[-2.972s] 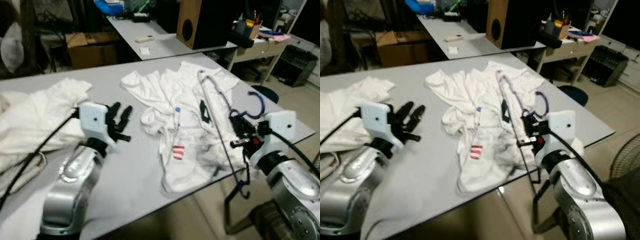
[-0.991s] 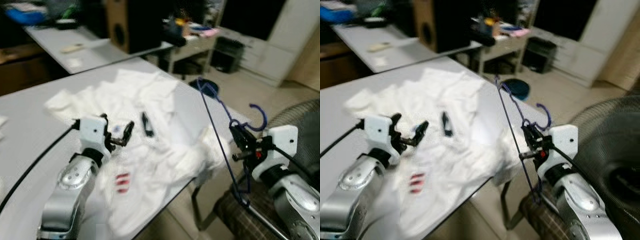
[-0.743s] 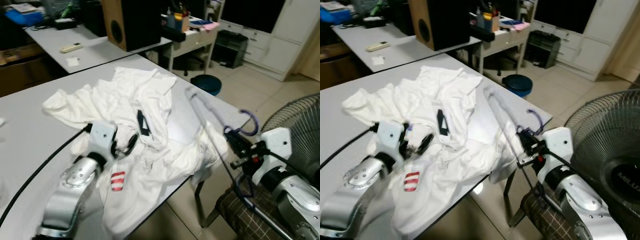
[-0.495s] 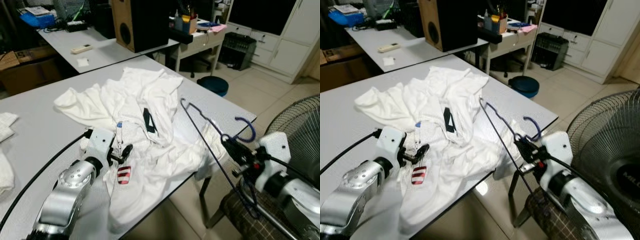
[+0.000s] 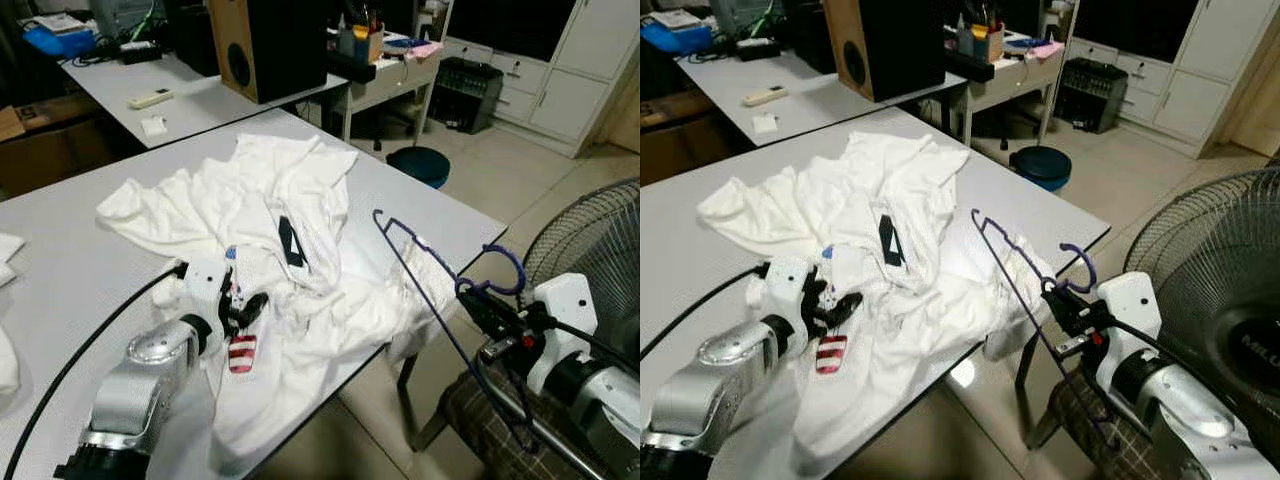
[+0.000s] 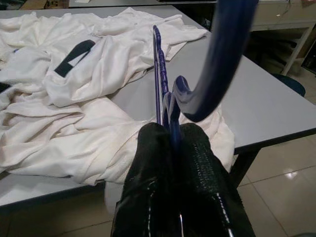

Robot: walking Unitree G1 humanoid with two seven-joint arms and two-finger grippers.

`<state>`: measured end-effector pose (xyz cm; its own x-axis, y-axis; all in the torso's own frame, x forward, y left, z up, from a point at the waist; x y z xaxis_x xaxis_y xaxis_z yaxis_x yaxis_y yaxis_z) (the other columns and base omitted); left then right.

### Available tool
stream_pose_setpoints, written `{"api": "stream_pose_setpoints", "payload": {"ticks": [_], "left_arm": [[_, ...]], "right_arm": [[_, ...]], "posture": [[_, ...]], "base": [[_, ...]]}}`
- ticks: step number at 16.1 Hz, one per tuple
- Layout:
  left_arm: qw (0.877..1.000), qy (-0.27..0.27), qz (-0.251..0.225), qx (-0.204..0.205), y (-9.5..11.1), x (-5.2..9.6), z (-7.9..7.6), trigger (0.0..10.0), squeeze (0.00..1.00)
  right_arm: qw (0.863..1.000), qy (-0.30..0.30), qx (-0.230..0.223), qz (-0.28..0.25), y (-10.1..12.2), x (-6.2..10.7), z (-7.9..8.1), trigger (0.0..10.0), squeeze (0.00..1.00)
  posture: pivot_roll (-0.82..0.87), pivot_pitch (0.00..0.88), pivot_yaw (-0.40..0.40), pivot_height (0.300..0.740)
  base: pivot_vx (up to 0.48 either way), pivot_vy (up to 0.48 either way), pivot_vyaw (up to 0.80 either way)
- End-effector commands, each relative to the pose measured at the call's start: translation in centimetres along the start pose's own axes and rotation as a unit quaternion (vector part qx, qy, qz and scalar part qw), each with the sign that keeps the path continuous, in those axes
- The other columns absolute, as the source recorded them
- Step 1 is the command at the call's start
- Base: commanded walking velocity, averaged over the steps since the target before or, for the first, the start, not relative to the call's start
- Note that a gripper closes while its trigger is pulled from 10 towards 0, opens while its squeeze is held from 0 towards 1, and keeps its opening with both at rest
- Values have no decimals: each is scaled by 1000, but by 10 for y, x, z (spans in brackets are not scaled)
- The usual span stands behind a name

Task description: Hang hanger

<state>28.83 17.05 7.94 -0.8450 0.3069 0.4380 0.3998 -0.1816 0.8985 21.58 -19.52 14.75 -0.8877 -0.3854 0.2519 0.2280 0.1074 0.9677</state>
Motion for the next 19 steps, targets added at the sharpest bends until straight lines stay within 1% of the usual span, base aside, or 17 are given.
{"api": "stream_pose_setpoints", "payload": {"ticks": [1, 2, 4, 5, 6, 7, 9, 10, 15, 16, 17, 18, 19], "left_arm": [[1000, 6, 5, -8, 2, -3, 3, 0, 0], [1000, 6, 14, -11, 0, -2, 6, 0, 0], [1000, -2, 19, -22, 0, -1, 6, 0, 0], [1000, -3, 16, -21, 1, -1, 5, 0, 0], [1000, -8, 9, -17, 2, -1, 4, 0, 0], [1000, -24, -13, -15, 9, -1, 1, 0, 0], [999, -25, -26, -13, 13, 0, 0, 0, 0], [999, -29, -29, -5, 13, 1, 0, 0, 0], [999, -34, -39, -2, 17, 0, 2, 0, 0], [998, -35, -61, -6, 29, -1, 5, 0, 0], [994, -40, -98, 1, 47, -2, 7, 0, 0], [988, -54, -143, 8, 69, -2, 8, 0, 0], [979, -65, -191, 12, 93, 0, 9, 0, 0]], "right_arm": [[1000, -3, 13, -16, 9, 1, -3, 10000, 0], [1000, 0, 21, -17, 9, -1, -1, 10000, 0], [1000, 0, 23, -21, 10, -1, -1, 10000, 0], [999, -1, 23, -23, 11, -1, -2, 10000, 0], [999, -2, 23, -24, 11, -1, -2, 10000, 0], [999, -5, 22, -27, 10, -1, -2, 10000, 0], [999, -8, 20, -30, 10, -1, -2, 10000, 0], [999, -10, 19, -33, 8, -2, -1, 10000, 0], [999, -16, 24, -45, 10, -8, -2, 10000, 0], [998, -18, 25, -50, 11, -9, -3, 10000, 0], [998, -22, 24, -57, 13, -10, -5, 10000, 0], [997, -24, 22, -63, 14, -11, -6, 10000, 0], [997, -25, 22, -66, 16, -12, -6, 10000, 0]], "posture": [[-84, 0, 31, 740], [-86, 0, 35, 740], [-85, 0, 43, 740], [-85, 0, 45, 740], [-84, 0, 47, 740], [-83, 0, 49, 740], [-80, 0, 53, 740], [-76, 0, 57, 740], [-69, 0, 61, 740], [-68, 0, 61, 740], [-66, 0, 59, 740], [-65, 0, 59, 740], [-65, 0, 59, 740]], "base": [[0, 0, 0], [0, 0, 0], [0, 0, 0], [0, 0, 0], [0, 0, 0], [0, 0, 0], [0, 0, 0], [0, 0, 0], [0, 0, 0], [0, 0, 0], [0, 0, 0], [0, 0, 0], [0, 0, 0]]}}
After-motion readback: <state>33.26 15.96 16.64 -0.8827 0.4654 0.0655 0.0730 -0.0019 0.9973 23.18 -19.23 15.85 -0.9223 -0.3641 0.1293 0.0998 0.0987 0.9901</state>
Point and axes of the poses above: a point about 5 cm out from each wrist's last joint towards the gripper, its own x axis pointing back from the gripper into the wrist, its own y axis along the axis of the wrist's last joint, z = x × y, the point moved 2 cm from there along -x, pointing out of the wrist towards the gripper, and after that the axes turned 3 degrees about -x, right-handed, at the moved point
